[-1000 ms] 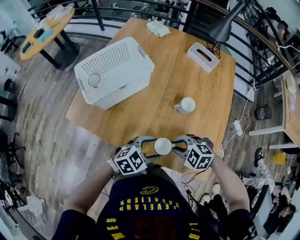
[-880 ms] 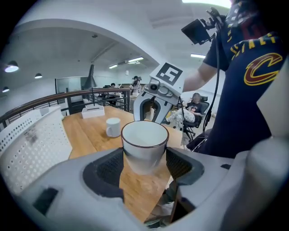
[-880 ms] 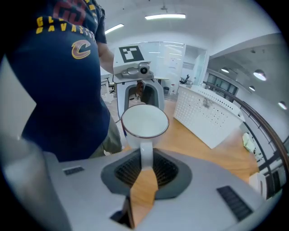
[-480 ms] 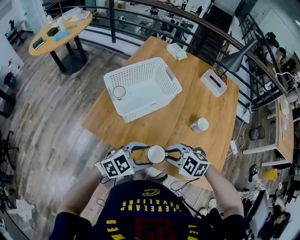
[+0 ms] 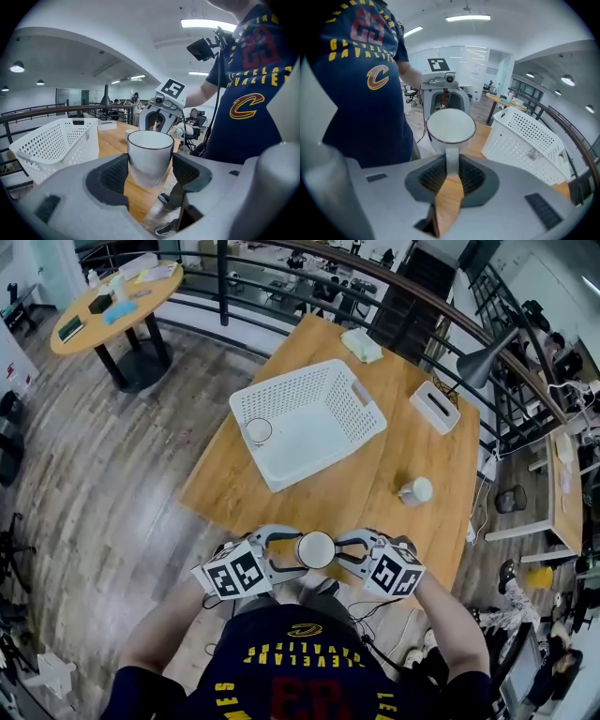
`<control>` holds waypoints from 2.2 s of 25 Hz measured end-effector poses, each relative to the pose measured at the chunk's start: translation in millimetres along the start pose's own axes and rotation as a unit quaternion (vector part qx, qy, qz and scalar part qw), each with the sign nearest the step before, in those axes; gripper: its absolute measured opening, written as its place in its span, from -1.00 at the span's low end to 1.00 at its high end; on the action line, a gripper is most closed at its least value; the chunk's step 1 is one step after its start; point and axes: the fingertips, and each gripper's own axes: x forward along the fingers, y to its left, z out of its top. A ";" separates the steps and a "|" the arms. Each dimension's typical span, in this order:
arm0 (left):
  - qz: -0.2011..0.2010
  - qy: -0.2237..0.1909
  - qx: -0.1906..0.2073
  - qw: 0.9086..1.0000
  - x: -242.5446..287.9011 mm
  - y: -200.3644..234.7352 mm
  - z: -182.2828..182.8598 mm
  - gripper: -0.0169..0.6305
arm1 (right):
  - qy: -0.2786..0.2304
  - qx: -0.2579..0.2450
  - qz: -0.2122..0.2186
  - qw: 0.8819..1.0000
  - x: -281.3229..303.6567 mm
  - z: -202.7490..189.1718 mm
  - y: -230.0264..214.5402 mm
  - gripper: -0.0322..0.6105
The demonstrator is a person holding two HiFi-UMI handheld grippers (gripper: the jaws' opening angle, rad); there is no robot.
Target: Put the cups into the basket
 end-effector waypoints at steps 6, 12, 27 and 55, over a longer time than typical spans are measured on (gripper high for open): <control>-0.005 -0.022 -0.001 1.000 -8.8 9.3 9.4 -0.01 | 0.012 0.001 0.001 1.000 -4.3 9.4 -10.8 -0.69; 0.026 -0.014 -0.005 1.000 -13.3 42.3 25.5 -0.01 | 0.001 -0.024 0.004 1.000 -8.1 16.4 -48.7 -0.69; 0.073 0.030 0.094 0.992 -42.9 149.5 106.4 -0.01 | -0.074 -0.084 -0.074 0.991 -46.7 58.4 -172.9 -0.69; 0.065 0.059 -0.006 0.996 -66.7 263.8 47.1 0.00 | -0.006 -0.112 0.017 0.994 39.0 71.2 -273.2 -0.69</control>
